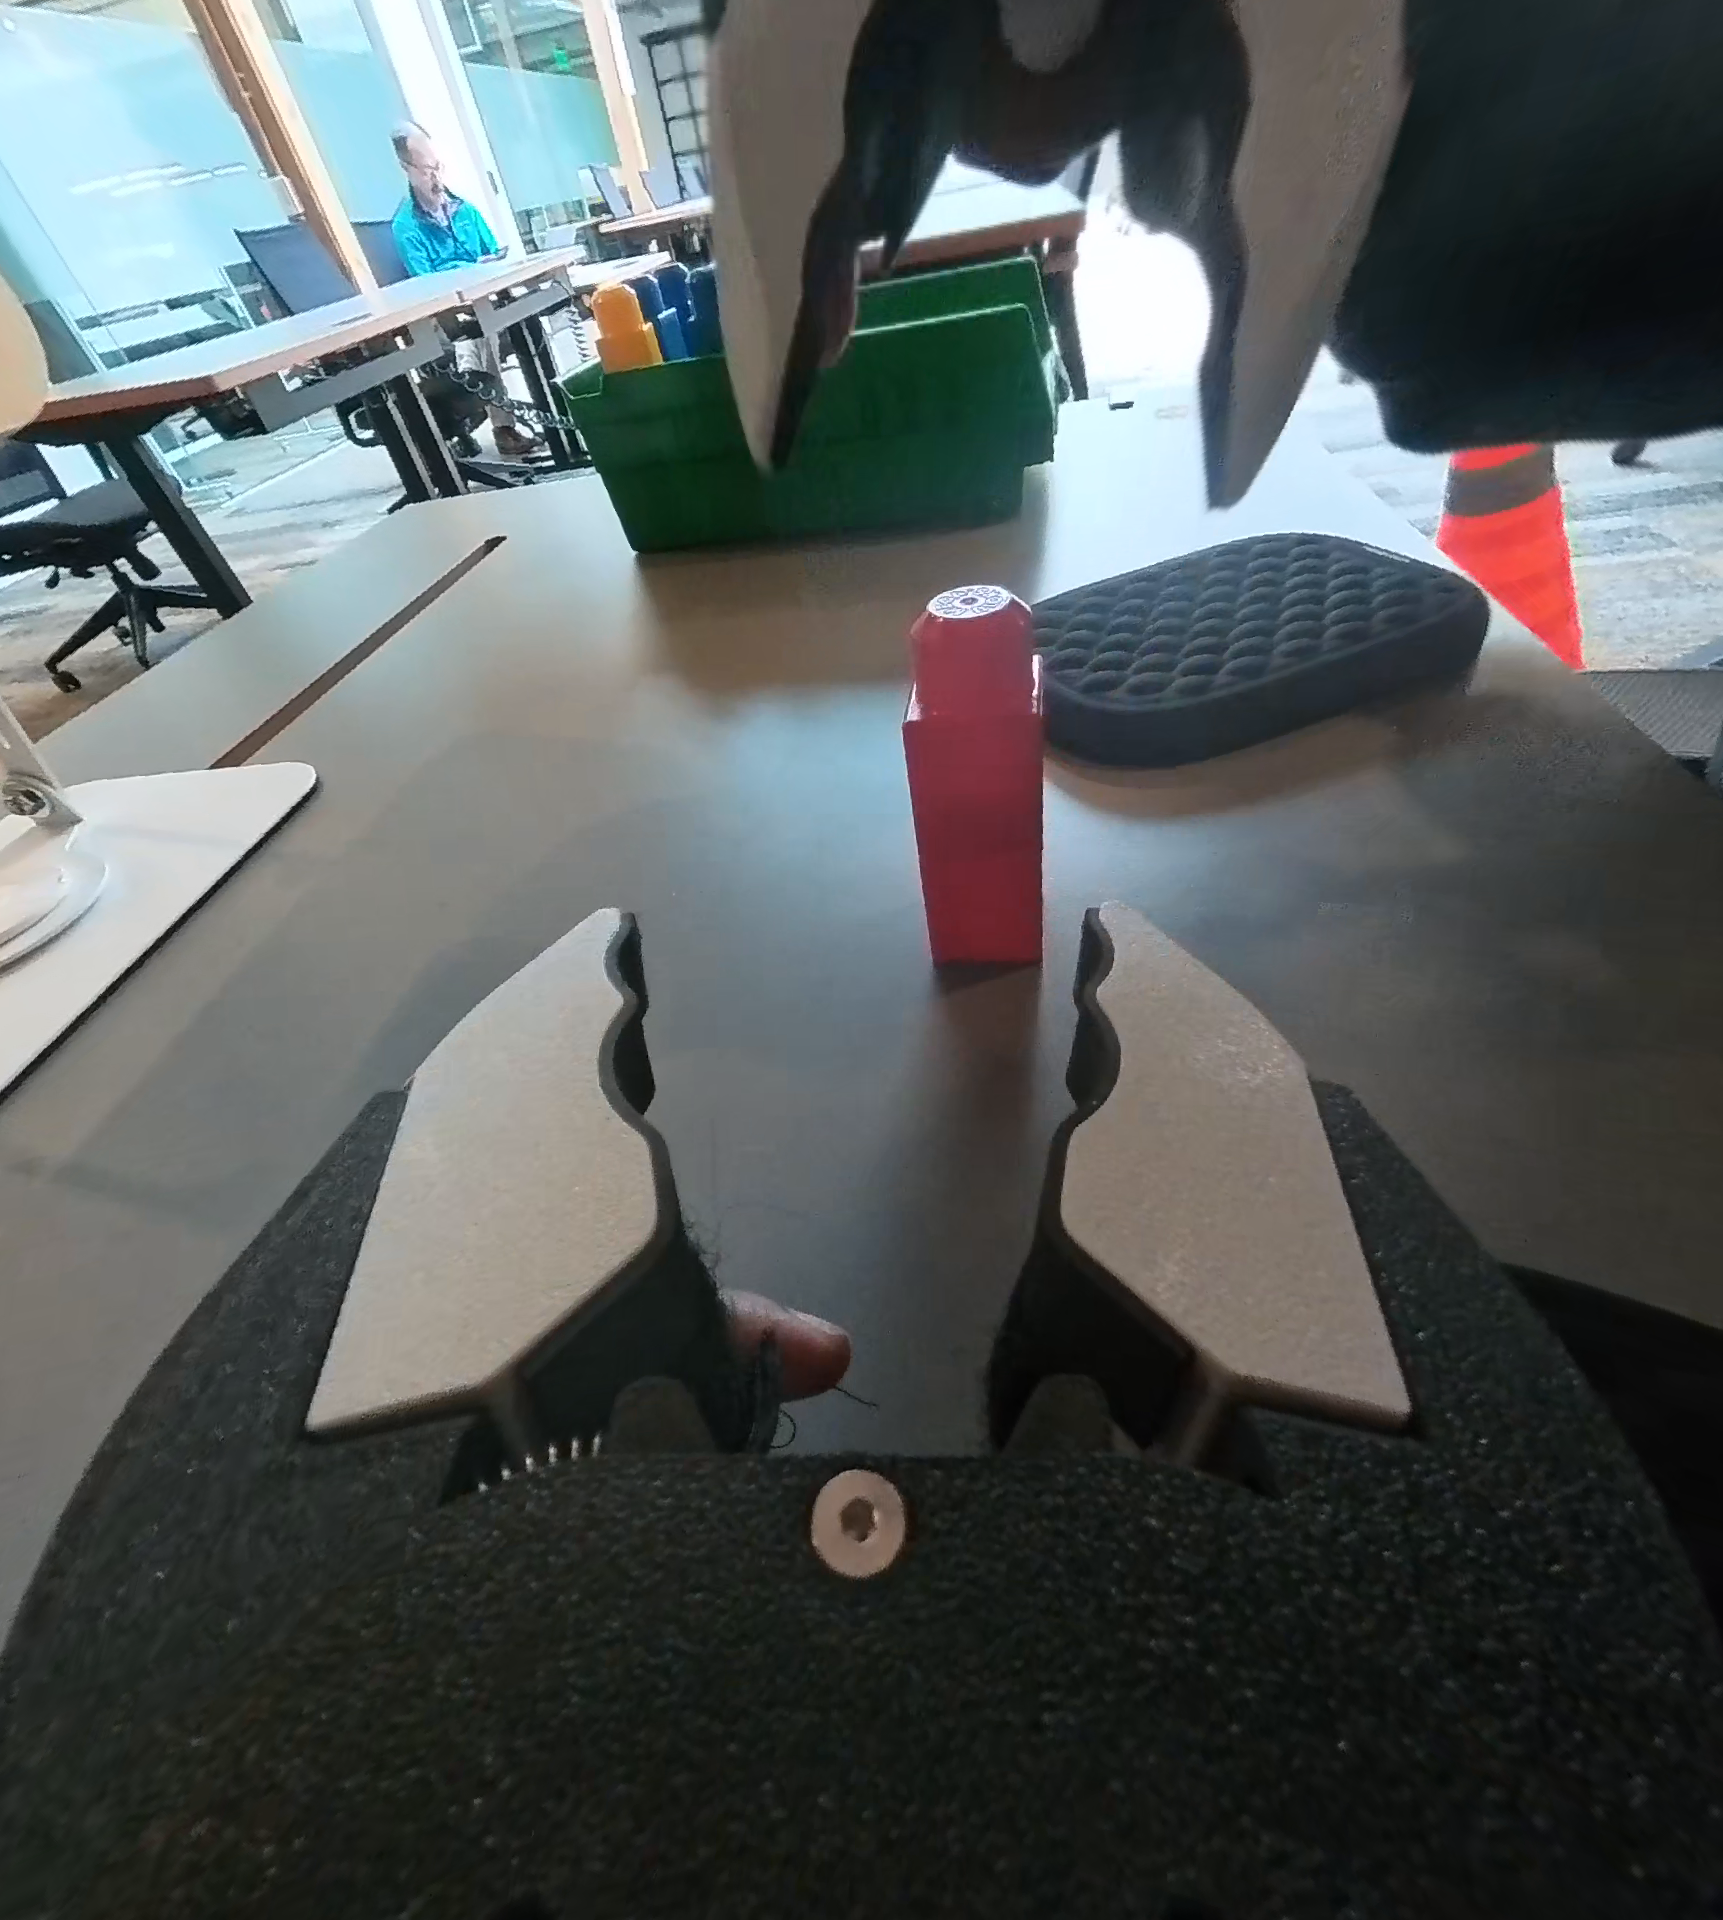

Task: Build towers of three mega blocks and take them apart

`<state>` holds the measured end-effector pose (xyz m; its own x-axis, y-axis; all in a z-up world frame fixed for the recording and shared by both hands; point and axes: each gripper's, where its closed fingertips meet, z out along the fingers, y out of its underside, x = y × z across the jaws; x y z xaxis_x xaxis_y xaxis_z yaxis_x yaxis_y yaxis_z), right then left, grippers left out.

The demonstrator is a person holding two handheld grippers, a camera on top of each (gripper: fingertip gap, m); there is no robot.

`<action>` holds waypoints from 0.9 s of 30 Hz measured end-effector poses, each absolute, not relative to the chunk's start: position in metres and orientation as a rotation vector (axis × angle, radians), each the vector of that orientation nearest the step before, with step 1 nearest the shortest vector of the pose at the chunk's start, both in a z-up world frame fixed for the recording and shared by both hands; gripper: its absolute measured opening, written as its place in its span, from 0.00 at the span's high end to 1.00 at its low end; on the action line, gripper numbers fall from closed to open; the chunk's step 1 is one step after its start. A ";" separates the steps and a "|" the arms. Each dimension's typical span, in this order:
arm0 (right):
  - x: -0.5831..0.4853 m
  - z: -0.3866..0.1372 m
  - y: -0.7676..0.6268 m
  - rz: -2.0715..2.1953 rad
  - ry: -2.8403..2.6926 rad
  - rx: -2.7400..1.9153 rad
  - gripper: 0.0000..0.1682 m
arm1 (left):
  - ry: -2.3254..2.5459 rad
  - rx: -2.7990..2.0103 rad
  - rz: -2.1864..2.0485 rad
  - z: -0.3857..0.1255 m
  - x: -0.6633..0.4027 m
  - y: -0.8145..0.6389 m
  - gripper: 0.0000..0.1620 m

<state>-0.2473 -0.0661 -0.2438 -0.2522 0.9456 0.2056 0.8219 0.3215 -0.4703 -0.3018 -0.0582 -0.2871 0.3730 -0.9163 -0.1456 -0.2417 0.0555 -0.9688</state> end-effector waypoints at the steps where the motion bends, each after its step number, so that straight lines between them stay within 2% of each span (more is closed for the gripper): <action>1: -0.248 -0.238 -0.069 0.427 -2.079 -1.546 0.52 | 1.108 -1.457 -0.719 -0.287 -0.302 -0.058 0.51; 11: -0.214 -0.224 -0.079 0.905 -1.382 -1.400 0.52 | 1.091 -1.465 -0.721 -0.286 -0.303 -0.055 0.50; 21: -0.170 -0.261 -0.076 1.036 -1.119 -1.386 0.52 | 1.054 -1.473 -0.721 -0.279 -0.304 -0.055 0.50; 27: -0.160 -0.247 -0.073 1.065 -1.029 -1.319 0.55 | 1.080 -1.505 -0.618 -0.228 -0.308 -0.072 0.51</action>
